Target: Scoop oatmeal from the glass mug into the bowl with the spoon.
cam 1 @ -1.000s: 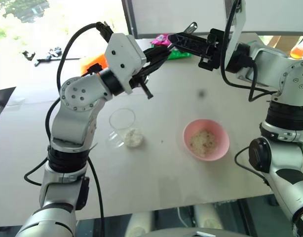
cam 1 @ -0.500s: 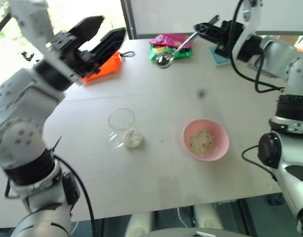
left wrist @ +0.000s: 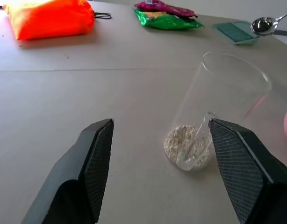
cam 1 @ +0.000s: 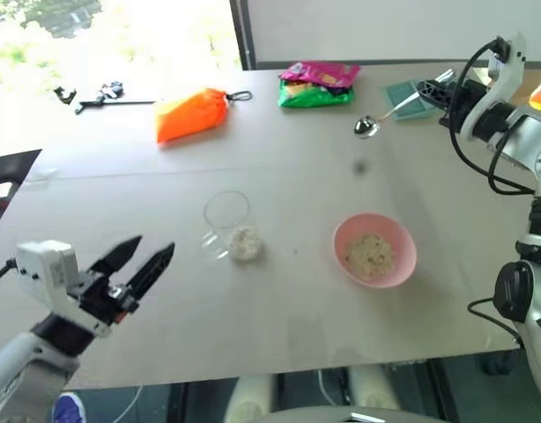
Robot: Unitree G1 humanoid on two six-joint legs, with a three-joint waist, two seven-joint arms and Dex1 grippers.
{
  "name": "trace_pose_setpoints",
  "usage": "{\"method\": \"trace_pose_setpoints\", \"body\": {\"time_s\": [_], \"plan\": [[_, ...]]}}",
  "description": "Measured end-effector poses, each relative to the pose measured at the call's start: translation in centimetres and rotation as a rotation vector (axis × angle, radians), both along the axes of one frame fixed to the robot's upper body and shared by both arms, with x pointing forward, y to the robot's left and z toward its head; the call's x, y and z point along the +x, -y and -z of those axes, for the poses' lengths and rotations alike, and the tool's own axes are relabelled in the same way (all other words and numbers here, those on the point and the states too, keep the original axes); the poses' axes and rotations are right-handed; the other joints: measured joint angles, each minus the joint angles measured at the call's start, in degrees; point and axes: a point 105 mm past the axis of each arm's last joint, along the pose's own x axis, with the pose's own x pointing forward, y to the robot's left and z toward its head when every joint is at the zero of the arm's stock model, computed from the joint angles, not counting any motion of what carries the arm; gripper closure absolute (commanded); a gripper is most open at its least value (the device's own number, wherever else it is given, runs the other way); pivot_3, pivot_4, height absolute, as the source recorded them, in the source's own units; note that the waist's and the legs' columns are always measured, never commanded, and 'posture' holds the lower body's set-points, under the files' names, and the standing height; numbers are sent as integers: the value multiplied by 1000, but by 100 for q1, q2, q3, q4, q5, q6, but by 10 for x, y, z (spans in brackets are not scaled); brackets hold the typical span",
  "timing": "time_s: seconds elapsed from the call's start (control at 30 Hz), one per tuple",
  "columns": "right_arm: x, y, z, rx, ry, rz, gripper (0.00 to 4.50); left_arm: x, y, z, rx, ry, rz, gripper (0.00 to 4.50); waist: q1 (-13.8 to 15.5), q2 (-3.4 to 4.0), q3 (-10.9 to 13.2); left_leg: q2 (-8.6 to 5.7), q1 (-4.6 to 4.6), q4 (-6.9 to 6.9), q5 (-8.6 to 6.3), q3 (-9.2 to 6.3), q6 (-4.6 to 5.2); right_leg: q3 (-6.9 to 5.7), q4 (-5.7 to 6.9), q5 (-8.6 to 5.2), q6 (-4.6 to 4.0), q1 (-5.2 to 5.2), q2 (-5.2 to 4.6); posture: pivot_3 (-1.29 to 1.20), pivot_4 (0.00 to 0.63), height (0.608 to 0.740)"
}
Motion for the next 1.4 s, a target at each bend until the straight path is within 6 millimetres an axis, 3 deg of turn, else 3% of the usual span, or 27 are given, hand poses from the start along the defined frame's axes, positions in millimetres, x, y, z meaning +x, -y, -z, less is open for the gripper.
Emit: {"method": "trace_pose_setpoints", "body": {"time_s": [0.17,0.33,0.63,1.03,1.17,1.2,1.23,1.27,1.4], "plan": [[-5,-4,1,-8,5,-18,4500,-3,29,24,80,-28,102,1154,48,1,0,-6,-1,0,-2,4,4,6,-5,0,0,1,-5,0,150,740],[-8,-6,-2,-9,16,-31,4500,17,54,32,131,40,84,1154,36,3,-1,-2,0,-4,-5,2,8,4,-3,0,0,0,0,0,150,740],[-19,-10,-10,2,43,-73,4500,48,46,44,186,81,-148,1154,20,6,-2,-3,-1,-7,-8,2,14,3,-4,0,0,0,0,0,150,740],[-21,-10,-8,-1,42,-74,4500,61,35,39,185,140,-251,1154,26,6,-2,-4,-1,-9,-6,3,10,3,-6,0,0,0,-1,0,150,740],[-23,-12,-9,-5,50,-78,4500,64,35,34,174,159,-266,2862,21,6,-2,-4,-1,-9,-5,3,8,3,-7,0,1,-1,-1,0,150,740],[-23,-12,-9,-5,51,-78,4500,65,35,34,174,160,-268,3537,19,6,-2,-4,-1,-10,-5,3,8,3,-8,0,0,-1,-1,0,150,740],[-23,-12,-9,-5,51,-78,4500,65,35,34,174,160,-269,3816,19,6,-2,-4,-1,-10,-5,3,8,3,-8,0,1,-1,-1,0,150,740],[-23,-12,-9,-5,51,-78,4500,65,35,34,175,160,-271,4466,20,6,-2,-4,-1,-10,-5,3,8,3,-8,0,1,-1,-1,0,150,740],[-23,-13,-9,-2,52,-84,4500,66,35,35,176,158,-277,4466,25,6,-1,-4,-1,-10,-5,2,9,2,-9,0,1,0,-1,0,150,740]]}}
